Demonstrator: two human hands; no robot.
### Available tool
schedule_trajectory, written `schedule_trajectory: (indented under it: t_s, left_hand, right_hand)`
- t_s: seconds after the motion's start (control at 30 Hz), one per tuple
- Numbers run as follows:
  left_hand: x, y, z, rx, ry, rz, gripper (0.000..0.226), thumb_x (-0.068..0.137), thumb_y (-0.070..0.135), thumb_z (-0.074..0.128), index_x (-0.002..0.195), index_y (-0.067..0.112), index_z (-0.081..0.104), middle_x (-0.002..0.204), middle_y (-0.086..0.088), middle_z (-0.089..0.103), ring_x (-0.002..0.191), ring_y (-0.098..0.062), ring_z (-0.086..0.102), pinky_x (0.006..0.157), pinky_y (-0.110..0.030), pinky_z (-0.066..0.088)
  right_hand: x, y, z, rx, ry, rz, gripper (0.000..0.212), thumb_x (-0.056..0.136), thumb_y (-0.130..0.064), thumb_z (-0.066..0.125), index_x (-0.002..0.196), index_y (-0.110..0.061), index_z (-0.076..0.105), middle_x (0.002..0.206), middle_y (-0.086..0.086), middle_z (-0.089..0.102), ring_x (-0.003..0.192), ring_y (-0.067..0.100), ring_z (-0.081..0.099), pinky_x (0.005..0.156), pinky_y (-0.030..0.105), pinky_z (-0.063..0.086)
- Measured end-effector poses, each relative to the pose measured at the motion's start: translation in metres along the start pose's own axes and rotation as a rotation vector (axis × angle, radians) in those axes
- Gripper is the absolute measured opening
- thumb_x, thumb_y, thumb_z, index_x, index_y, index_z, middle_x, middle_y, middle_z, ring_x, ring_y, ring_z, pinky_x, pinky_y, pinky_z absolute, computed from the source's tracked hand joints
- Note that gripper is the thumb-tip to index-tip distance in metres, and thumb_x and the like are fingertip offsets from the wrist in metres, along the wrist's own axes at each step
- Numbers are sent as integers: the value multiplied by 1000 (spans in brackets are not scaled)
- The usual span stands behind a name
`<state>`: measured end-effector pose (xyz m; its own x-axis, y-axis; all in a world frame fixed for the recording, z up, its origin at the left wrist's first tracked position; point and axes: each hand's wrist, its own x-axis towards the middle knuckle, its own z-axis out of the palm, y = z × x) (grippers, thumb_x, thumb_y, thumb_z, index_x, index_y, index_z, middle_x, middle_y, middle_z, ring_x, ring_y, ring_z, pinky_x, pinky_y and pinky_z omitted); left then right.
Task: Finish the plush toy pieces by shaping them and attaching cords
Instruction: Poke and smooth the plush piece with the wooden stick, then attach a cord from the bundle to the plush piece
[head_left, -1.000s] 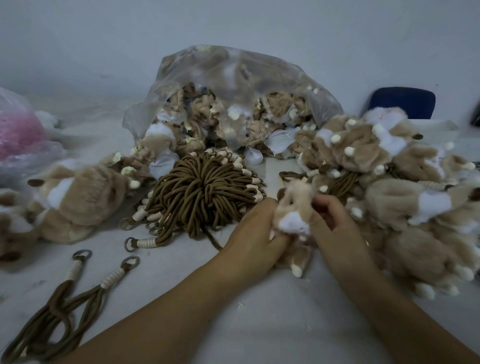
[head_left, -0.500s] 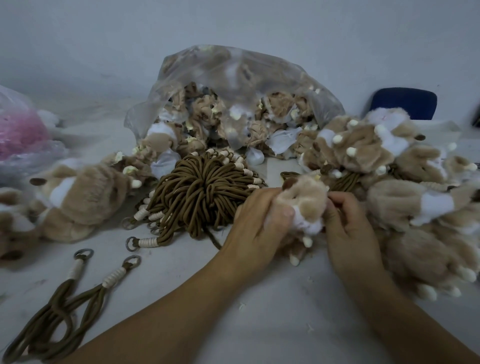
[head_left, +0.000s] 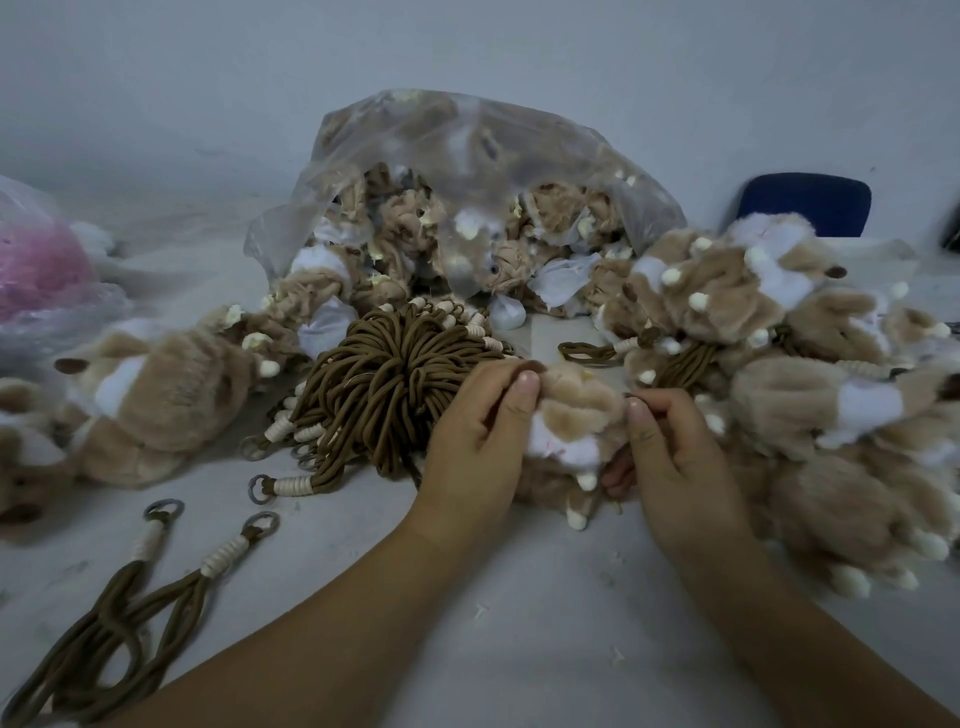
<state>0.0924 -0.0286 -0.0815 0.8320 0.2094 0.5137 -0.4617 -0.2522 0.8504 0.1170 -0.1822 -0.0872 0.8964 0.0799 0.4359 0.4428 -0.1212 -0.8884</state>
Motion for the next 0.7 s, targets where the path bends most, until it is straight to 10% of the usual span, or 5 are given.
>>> schedule_trajectory:
  t_s: [0.17, 0.3, 0.47, 0.7]
  left_hand:
    - [-6, 3, 5, 203, -107, 84, 15, 96, 26, 49, 102, 23, 63, 93, 11, 65, 88, -4, 60, 84, -31, 50]
    - [-7, 5, 7, 212, -90, 83, 16, 94, 32, 51, 104, 25, 60, 97, 17, 61, 97, -6, 59, 94, -43, 47]
    - [-4, -3, 6, 190, -236, -103, 25, 82, 54, 62, 103, 46, 50, 106, 20, 55, 102, 2, 55, 87, -24, 46]
    - [0, -12, 7, 387, -319, -111, 22, 92, 32, 63, 94, 10, 59, 93, -2, 54, 86, -17, 54, 74, -36, 45]
  right_hand:
    - [-2, -5, 3, 143, -176, 102, 11, 81, -59, 59, 90, -55, 55, 84, -13, 70, 58, 18, 69, 46, 25, 52]
    - [-3, -3, 4, -86, -214, 24, 12, 90, -33, 61, 83, -41, 57, 74, -16, 67, 62, -4, 62, 53, 7, 44]
    - [-3, -2, 1, -81, -110, 30, 15, 94, -19, 55, 80, -23, 54, 63, -14, 64, 52, -8, 56, 48, 5, 40]
    - [-4, -8, -1, -377, 115, -74, 3, 96, -37, 50, 94, -38, 49, 95, -20, 50, 86, -12, 51, 70, 9, 38]
